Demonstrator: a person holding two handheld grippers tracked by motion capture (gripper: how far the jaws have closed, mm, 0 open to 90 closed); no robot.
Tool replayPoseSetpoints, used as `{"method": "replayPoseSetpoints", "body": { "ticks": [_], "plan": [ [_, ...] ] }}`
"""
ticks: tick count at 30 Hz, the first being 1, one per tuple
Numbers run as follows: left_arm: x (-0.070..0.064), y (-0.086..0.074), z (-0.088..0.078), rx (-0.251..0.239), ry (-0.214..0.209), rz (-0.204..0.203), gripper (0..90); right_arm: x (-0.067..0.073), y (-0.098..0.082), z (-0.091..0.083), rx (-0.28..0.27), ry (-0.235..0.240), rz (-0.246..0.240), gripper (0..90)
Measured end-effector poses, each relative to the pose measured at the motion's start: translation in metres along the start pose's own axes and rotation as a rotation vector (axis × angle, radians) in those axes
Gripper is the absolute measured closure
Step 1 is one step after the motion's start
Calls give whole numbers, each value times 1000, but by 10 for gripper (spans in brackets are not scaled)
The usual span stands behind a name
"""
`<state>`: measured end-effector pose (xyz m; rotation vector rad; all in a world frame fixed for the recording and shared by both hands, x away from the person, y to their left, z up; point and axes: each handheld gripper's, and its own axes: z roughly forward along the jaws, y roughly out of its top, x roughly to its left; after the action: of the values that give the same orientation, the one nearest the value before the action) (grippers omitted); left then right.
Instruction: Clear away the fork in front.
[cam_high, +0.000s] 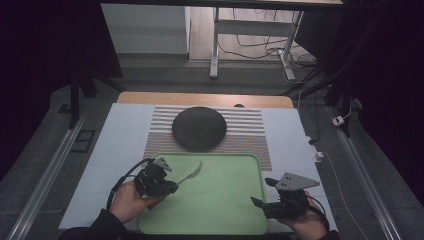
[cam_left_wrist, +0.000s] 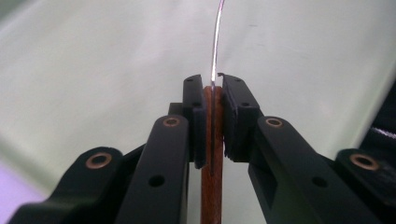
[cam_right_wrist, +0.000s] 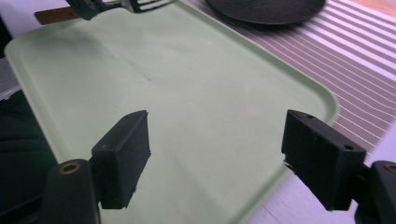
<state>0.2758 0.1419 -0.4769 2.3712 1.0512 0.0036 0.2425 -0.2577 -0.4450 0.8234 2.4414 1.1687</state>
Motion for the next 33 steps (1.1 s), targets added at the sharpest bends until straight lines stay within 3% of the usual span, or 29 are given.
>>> {"method": "replayPoseSetpoints", "body": {
  "ticks": [2,6,13,17,22,29,33],
  "plan": [
    [3,-3,3,4,23,-76,799,-1,-2,-3,-8,-10,11,221],
    [7,-7,8,20,59,-158,799,-1,-6,-6,4,-32,10,212],
    [17,-12,13,60,151,-240,797,-1,-10,-8,20,-54,1,211],
    [24,-13,19,72,159,-268,794,-2,-11,-9,27,-57,6,211],
    [28,-13,23,80,152,-264,778,-1,-13,-8,37,-60,13,207],
    [38,-5,11,-5,94,-227,725,-4,-16,-10,44,-65,52,180],
    [48,3,7,-36,74,-184,793,-4,-19,-12,52,-72,92,146]
  ]
}}
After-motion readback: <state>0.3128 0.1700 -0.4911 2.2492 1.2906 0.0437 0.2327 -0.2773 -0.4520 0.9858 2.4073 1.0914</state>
